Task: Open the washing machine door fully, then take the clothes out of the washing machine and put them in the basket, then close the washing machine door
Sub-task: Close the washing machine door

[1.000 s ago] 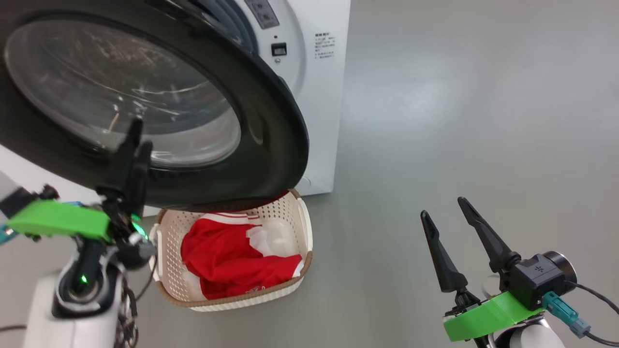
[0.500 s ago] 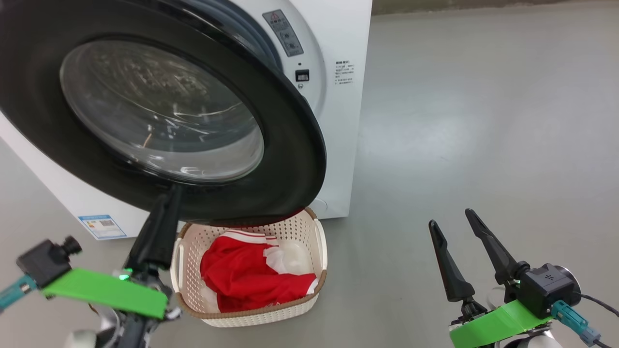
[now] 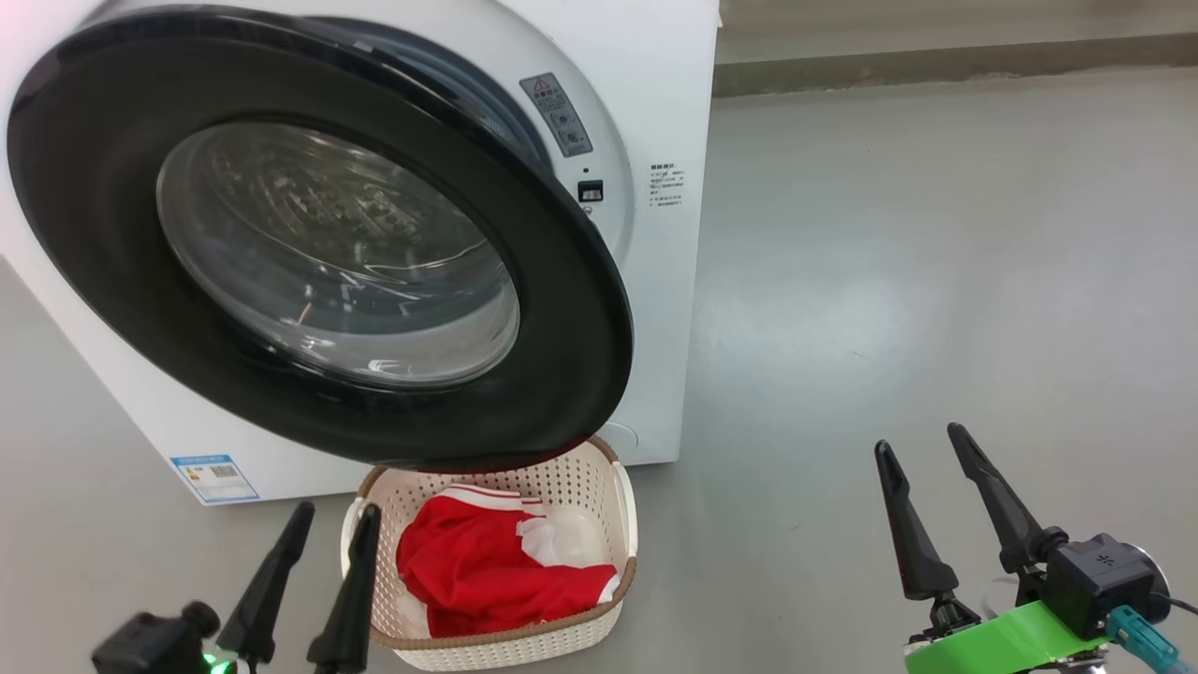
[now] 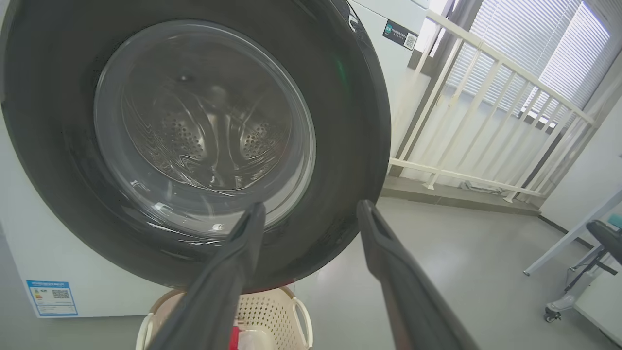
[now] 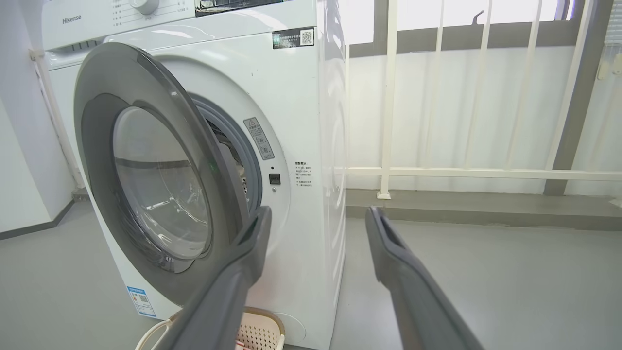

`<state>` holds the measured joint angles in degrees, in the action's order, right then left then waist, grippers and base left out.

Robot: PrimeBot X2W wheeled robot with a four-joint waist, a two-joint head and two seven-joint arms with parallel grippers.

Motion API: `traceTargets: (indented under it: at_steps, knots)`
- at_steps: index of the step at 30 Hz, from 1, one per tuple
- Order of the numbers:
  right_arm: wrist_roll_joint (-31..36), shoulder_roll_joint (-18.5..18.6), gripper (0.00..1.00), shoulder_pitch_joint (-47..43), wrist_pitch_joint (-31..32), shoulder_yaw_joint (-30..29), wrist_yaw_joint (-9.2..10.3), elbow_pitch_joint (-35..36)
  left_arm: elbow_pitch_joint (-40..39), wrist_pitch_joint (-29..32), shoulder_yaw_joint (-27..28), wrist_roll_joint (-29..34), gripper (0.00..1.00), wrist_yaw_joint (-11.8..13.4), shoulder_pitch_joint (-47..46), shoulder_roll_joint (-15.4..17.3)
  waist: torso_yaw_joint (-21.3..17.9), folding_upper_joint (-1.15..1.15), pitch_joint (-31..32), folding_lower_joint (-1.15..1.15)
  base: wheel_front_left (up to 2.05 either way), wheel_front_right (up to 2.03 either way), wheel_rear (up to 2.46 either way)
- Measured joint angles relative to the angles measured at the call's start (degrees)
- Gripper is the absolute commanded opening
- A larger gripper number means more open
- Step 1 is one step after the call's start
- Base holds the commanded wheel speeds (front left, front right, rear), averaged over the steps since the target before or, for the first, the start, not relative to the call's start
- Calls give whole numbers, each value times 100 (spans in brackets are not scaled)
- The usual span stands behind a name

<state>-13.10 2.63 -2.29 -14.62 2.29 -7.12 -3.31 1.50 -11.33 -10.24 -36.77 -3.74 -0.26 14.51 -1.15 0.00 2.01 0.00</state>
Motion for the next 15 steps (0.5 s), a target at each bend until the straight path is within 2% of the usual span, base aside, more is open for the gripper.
traceTargets:
  at_steps: [6,15]
  knots:
    - [0,-9,100,-146,0,-122,0,83,45,-247,-55,775,100,265,222,104,12,0,86,0,0,0,0]
    - [15,-25,100,-353,0,-165,0,100,30,-297,113,1363,100,391,409,114,54,0,183,0,0,0,0]
